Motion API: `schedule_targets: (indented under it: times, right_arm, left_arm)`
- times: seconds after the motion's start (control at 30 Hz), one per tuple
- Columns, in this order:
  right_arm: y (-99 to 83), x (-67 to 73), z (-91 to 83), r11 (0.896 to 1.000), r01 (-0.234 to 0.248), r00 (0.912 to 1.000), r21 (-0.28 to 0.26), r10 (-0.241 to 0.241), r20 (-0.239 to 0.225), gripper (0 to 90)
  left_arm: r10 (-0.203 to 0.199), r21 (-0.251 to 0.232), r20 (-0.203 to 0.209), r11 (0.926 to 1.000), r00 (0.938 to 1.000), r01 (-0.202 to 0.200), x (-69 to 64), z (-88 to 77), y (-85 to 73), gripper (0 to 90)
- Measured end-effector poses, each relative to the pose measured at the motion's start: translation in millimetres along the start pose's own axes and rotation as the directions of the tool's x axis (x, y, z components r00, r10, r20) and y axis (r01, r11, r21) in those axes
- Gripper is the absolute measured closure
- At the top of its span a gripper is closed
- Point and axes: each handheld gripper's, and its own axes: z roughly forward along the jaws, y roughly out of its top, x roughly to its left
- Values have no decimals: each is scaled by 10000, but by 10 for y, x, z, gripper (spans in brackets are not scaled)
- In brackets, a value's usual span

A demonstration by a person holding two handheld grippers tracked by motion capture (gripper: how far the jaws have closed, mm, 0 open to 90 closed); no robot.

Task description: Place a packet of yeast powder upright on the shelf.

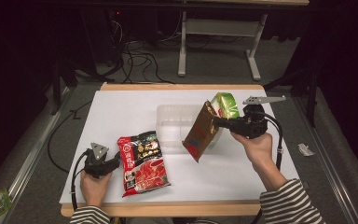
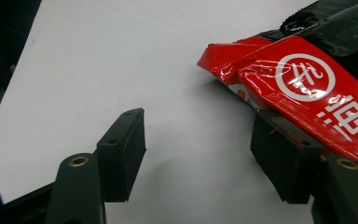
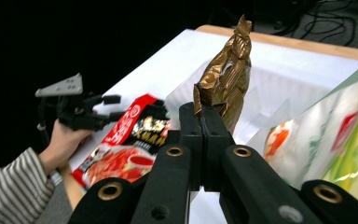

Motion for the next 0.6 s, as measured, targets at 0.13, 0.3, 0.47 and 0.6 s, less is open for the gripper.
schedule_targets:
  times: [0.13,0.3,0.47,0.6]
  right_arm:
    - [107,-27,51,9998,-196,9992,-43,198,335,900]
    - [288,-83,198,9987,-508,9949,-35,510,872,900]
    - [418,-94,331,9984,-553,9872,83,535,1502,900]
    - [496,-124,466,9975,-703,9798,43,683,1878,900]
  left_arm:
    - [12,-48,35,10000,10000,-11,4,-3,-1,355]
    - [-27,-123,70,9999,10000,27,8,-10,-4,353]
    - [-78,-226,102,9997,9999,80,14,-18,-8,351]
    - [-70,-244,115,9997,9999,73,14,-20,-9,351]
